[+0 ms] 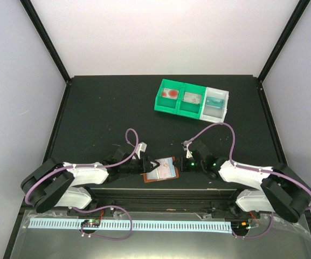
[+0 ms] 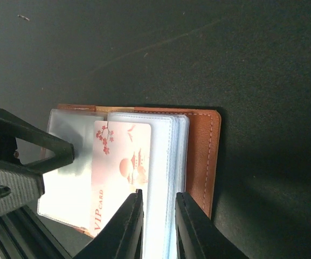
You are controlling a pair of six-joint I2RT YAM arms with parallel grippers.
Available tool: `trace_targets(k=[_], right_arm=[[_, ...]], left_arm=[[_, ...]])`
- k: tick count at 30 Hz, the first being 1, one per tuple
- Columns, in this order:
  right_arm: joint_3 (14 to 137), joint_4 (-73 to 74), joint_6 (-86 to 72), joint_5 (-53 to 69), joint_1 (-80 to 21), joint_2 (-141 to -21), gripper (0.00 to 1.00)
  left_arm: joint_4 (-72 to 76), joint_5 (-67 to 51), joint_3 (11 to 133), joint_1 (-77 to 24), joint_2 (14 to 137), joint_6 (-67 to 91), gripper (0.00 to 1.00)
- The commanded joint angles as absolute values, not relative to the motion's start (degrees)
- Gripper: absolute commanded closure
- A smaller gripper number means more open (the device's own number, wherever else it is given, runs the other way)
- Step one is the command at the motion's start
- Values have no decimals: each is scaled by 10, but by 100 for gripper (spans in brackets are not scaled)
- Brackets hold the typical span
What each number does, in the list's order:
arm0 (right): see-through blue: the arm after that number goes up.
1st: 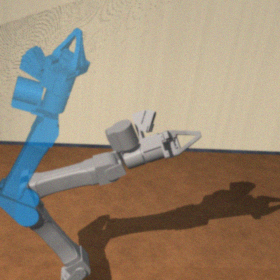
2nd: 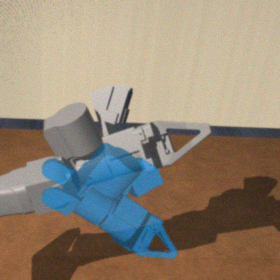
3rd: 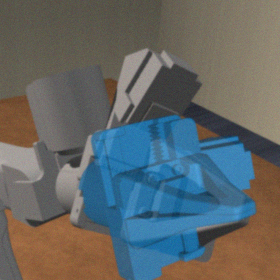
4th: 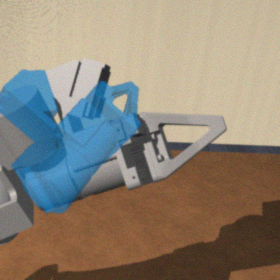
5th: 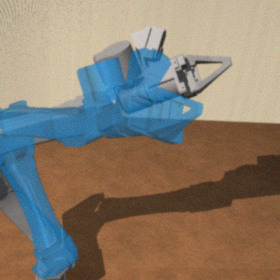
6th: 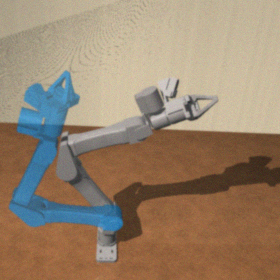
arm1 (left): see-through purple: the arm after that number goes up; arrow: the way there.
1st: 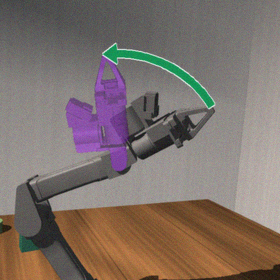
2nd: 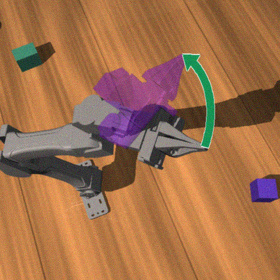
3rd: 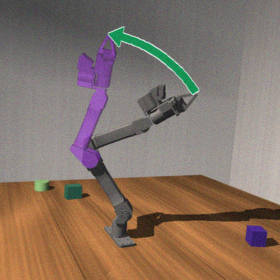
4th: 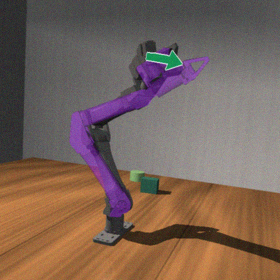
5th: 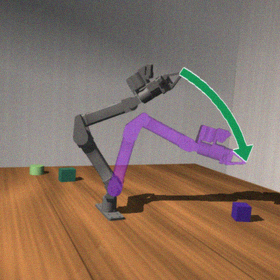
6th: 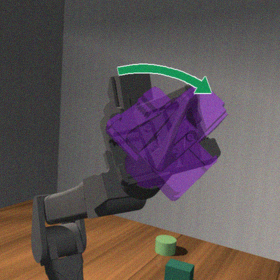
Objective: Take the credit cards out of the card holder
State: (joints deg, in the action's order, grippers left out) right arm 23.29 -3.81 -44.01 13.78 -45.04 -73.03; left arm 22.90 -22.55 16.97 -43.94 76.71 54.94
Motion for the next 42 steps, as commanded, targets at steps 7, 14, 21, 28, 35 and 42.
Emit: trace_targets(k=[7, 14, 21, 28, 35, 42], right_arm=[[256, -55, -442, 124, -471, -808, 81], [218, -59, -450, 91, -477, -800, 86], [194, -81, -459, 91, -479, -797, 87], [184, -96, -464, 95, -480, -795, 88], [178, -113, -473, 112, -480, -799, 88], [177, -115, -472, 113, -480, -806, 90]], left_arm=[[249, -227, 177, -437, 812, 560, 55], [282, -242, 174, -437, 831, 579, 60], [362, -273, 177, -438, 869, 598, 65], [368, -270, 174, -438, 870, 601, 77], [346, -255, 176, -439, 873, 596, 77], [334, -241, 178, -439, 879, 588, 71]])
